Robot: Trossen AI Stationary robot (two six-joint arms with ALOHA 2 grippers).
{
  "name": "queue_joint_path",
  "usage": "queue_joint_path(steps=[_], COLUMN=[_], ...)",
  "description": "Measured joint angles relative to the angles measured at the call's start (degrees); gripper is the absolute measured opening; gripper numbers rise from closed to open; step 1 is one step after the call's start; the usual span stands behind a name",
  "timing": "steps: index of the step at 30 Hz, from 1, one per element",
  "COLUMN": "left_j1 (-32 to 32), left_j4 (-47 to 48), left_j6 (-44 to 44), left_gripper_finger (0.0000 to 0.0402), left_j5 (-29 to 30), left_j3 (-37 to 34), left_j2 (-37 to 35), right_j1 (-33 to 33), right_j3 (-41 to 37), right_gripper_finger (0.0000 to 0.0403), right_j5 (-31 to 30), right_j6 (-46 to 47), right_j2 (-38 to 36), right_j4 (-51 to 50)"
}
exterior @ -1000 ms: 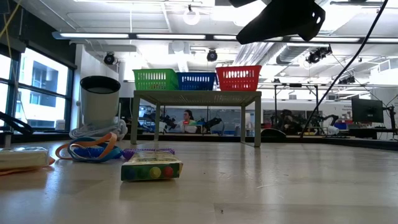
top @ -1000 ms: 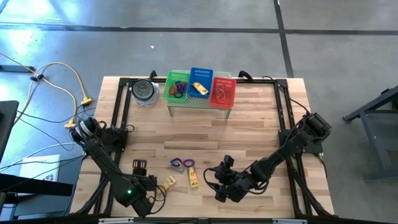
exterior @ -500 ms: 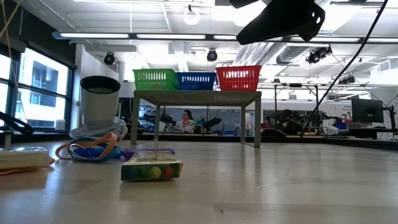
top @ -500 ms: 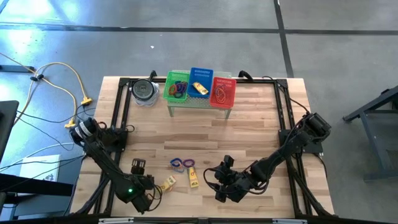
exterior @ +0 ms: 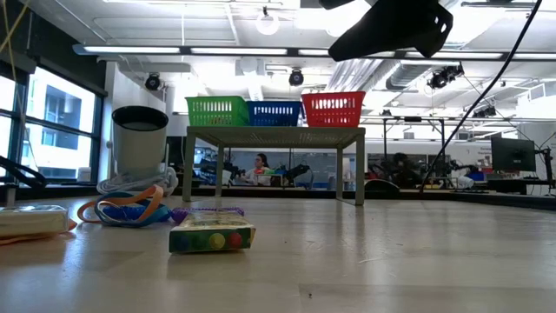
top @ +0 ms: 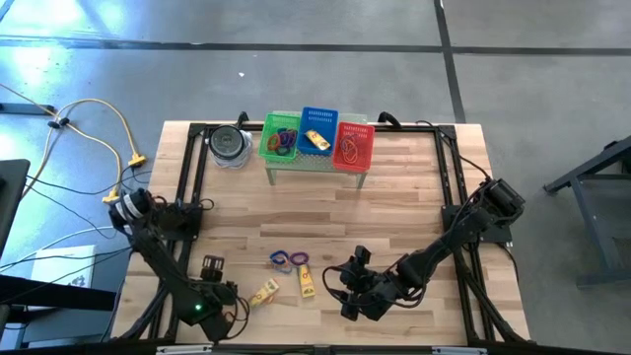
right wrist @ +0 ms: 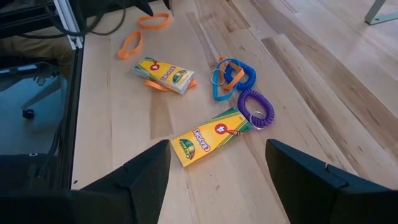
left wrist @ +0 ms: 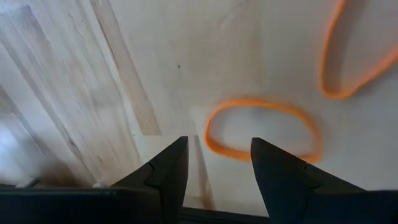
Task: Pick & Place Office Desk Supplies
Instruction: Put the orange rubber band into the red bin on the shelf
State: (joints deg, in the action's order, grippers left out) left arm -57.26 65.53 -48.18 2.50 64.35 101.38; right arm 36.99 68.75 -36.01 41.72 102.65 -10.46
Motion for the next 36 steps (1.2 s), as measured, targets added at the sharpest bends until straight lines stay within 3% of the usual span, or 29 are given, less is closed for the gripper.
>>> queue_joint_path(steps=[16, 19, 27, 36], left_j1=[2.47, 2.41, 2.39, 2.37], left_j4=[-7.48, -7.90, -9.12, -9.26], left_j6=[1.77, 1.71, 1.92, -2.72], left_gripper_finger=[0.0156, 0.0129, 0.0011, 0.0001], left_j5=[-4.20, -4.32, -4.60, -3.93], left_j3=[-7.58, -7.75, -10.10, -11.09], left_j2=[-0.39, -0.33, -0.26, -0.67], right_j1=[0.02, 0.02, 0.02, 0.02], right_j3=[-0.02, 0.00, 0.00, -0.01], right_gripper_finger=[0.0252, 0.0252, 0.0252, 0.0252], right_j5=[0.00, 0.00, 0.00, 0.00], right_j6=[-1.27, -1.26, -1.27, -1.36], right_j2=[0.00, 0.00, 0.00, 0.00], right_j4=[0.11, 0.22, 0.92, 0.88])
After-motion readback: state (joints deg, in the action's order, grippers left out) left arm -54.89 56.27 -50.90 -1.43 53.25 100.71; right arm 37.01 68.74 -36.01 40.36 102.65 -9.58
